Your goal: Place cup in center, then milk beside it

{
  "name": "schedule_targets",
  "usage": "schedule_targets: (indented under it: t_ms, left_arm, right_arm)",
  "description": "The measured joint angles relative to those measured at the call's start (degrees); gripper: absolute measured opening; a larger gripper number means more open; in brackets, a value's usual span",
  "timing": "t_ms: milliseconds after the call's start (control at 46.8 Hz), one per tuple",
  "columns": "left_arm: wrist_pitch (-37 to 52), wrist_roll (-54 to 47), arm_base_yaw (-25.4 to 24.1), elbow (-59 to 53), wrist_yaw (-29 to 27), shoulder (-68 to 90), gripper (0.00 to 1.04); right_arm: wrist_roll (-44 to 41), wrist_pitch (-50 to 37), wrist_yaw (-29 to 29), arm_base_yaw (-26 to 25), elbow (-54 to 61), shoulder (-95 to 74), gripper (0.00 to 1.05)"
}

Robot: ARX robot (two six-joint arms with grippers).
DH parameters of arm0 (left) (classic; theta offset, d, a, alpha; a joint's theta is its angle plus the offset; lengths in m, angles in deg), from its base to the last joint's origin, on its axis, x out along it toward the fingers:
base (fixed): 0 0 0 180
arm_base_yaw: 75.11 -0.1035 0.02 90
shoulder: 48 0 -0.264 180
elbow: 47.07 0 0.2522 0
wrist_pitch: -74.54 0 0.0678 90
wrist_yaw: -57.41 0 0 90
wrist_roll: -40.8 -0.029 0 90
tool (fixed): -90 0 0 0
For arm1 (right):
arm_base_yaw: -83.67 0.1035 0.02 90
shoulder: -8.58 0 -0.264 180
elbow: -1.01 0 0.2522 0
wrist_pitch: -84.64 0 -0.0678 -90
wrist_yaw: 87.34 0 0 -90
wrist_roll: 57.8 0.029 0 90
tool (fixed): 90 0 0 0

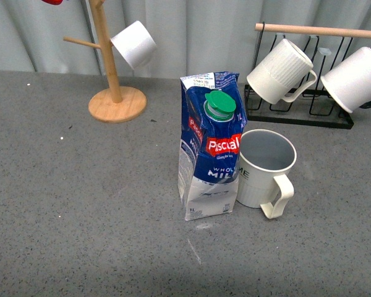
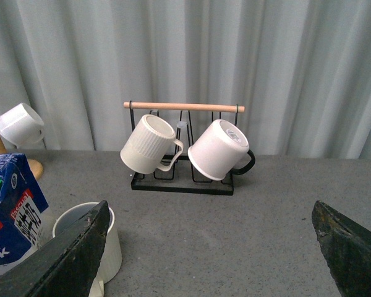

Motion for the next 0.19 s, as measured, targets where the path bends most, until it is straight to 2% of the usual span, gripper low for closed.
schedule_targets:
  t_ms: [192]
  left_arm:
    - [0.0, 0.0, 0.0, 0.0, 0.0, 0.0, 0.98]
  right_arm:
    - [0.0, 0.0, 0.0, 0.0, 0.0, 0.0, 0.96]
